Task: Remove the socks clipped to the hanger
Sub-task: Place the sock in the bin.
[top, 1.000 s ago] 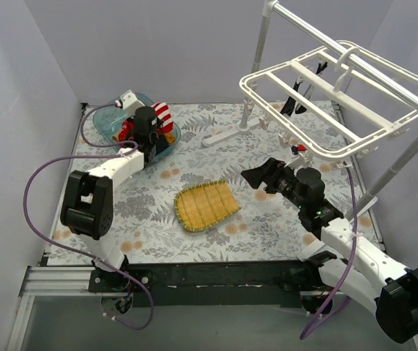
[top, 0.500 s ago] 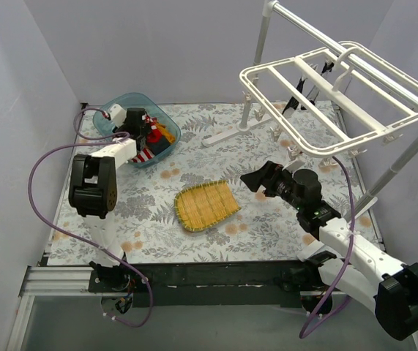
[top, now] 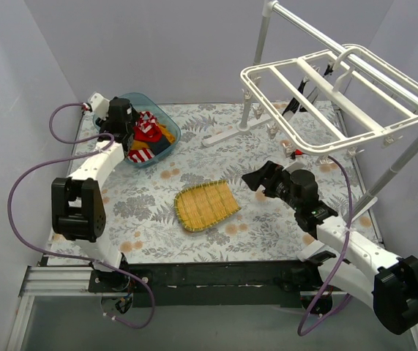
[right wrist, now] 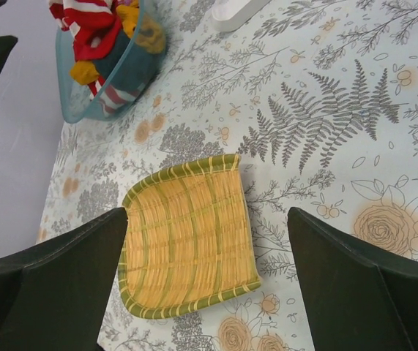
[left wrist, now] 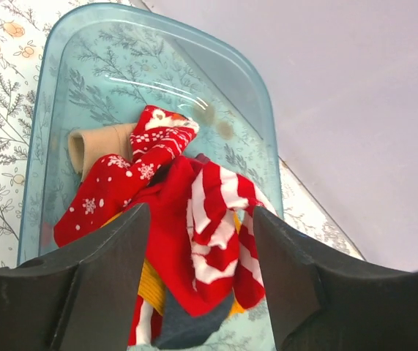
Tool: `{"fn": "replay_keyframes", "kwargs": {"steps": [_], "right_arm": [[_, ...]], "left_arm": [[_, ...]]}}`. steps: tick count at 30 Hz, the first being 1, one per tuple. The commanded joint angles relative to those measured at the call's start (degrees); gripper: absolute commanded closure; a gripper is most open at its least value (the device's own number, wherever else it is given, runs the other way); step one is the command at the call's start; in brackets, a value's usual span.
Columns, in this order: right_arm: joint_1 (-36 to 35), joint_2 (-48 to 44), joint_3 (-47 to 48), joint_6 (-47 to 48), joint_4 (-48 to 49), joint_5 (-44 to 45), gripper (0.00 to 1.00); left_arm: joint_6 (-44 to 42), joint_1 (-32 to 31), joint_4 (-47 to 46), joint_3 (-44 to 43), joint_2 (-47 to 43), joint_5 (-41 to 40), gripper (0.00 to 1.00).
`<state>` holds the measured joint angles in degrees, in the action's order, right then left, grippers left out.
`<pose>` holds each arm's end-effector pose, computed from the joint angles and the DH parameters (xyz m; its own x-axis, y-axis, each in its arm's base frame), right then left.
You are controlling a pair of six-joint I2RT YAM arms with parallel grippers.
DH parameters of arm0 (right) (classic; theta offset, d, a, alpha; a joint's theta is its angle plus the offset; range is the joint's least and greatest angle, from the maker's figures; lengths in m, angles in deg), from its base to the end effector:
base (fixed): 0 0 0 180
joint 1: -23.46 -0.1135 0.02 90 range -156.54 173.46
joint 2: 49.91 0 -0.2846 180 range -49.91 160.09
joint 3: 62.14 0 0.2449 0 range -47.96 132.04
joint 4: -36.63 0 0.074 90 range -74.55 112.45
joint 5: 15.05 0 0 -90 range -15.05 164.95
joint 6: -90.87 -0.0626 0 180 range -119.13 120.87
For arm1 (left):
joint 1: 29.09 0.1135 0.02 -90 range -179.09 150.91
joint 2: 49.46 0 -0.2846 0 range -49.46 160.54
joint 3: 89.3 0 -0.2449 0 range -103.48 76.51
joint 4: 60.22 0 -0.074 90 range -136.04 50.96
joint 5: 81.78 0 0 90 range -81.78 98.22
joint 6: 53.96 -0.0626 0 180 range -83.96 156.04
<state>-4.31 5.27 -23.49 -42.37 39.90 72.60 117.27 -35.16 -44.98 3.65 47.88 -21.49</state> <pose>0.1980 0.1072 0.2461 -0.4910 0.5151 -0.7026 -0.2258 0.7037 0.6736 0.4141 -0.0128 0.2967 0.2834 -0.8934 -0.3487 -0.4774 0.1839 -0.8592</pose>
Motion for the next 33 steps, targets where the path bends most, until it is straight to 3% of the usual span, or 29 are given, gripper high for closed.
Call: {"fn": "replay_keyframes", "kwargs": {"steps": [1,7,15,22,27,33], "right_arm": [[-0.18,-0.07,-1.00,-2.01,4.69,5.68,0.02],[-0.18,-0.25,-5.48,-3.16,13.29,17.01,0.02],[-0.09,7.21,0.13,1.57,20.51,35.72,0.01],[0.61,19.25,13.05,8.52,23.86,40.49,0.01],[2.28,26.02,21.23,9.05,21.40,44.62,0.01],[3.51,34.28,30.88,16.43,22.10,48.13,0.01]], "left_arm": [[0.16,0.18,0.00,3.68,-5.83,0.26,0.44],[0.24,-0.44,-0.71,5.71,-12.95,8.60,0.48],[-1.95,-6.75,-0.71,7.73,-24.29,15.21,0.46],[-2.57,-12.56,0.34,10.89,-32.55,19.34,0.45],[-3.01,-13.36,2.45,11.78,-37.22,22.33,0.44],[-5.20,-13.36,5.88,8.53,-39.59,24.26,0.44]]}}
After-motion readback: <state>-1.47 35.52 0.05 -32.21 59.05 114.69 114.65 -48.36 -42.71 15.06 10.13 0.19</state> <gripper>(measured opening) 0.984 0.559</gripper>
